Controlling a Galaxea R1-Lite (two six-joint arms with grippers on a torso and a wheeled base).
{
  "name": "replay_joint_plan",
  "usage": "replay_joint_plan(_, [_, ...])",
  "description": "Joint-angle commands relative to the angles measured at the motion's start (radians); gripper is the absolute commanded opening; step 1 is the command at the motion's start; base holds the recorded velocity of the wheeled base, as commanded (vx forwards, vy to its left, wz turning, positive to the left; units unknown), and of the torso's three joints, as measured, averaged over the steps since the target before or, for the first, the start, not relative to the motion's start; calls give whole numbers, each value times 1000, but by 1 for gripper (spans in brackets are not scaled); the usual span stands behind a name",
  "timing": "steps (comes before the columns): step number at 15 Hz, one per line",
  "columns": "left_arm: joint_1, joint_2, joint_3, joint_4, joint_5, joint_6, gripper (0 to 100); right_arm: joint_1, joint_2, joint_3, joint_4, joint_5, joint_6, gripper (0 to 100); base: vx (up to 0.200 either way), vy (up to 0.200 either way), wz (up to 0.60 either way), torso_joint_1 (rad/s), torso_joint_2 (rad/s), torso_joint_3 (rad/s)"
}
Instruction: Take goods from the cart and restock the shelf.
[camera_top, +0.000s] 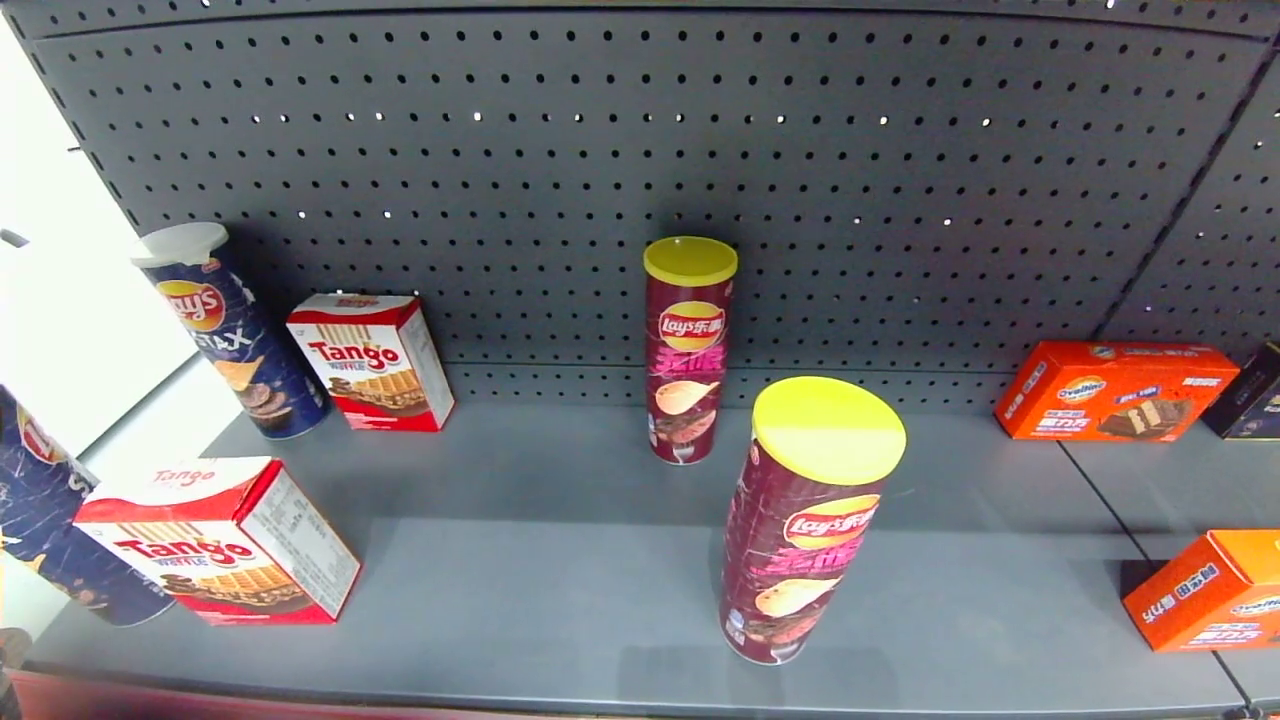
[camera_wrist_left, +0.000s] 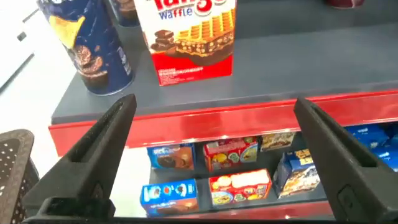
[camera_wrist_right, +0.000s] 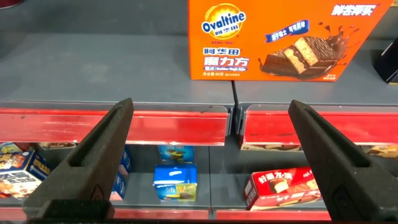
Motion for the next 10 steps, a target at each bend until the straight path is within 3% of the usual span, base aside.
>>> replay_joint_plan(1, [-1,-37,2,2,1,1,100,0,0,0,0,0,0,100,0,0,0,0,0,0])
replay_joint_plan(2, [-1,-37,2,2,1,-2,100,0,0,0,0,0,0,100,0,0,0,0,0,0])
replay_joint_plan(3, [-1,-37,2,5,-38,2,100,0,-1,0,0,0,0,100,0,0,0,0,0,0])
replay_joint_plan(4, [-1,-37,2,5,-142,47,100,0,0,0,0,0,0,100,0,0,0,0,0,0])
replay_joint_plan(5, [2,-37,2,4,-127,45,100,0,0,0,0,0,0,100,0,0,0,0,0,0])
replay_joint_plan(6, [2,-37,2,4,-64,28,100,0,0,0,0,0,0,100,0,0,0,0,0,0])
replay_joint_plan(7, [0,-37,2,5,131,-97,100,0,0,0,0,0,0,100,0,0,0,0,0,0])
replay_joint_plan(8, [0,-37,2,5,151,-160,100,0,0,0,0,0,0,100,0,0,0,0,0,0])
replay_joint_plan(9, [2,-37,2,2,188,-196,100,0,0,0,0,0,0,100,0,0,0,0,0,0])
replay_joint_plan(10, [2,-37,2,12,194,-180,100,0,0,0,0,0,0,100,0,0,0,0,0,0])
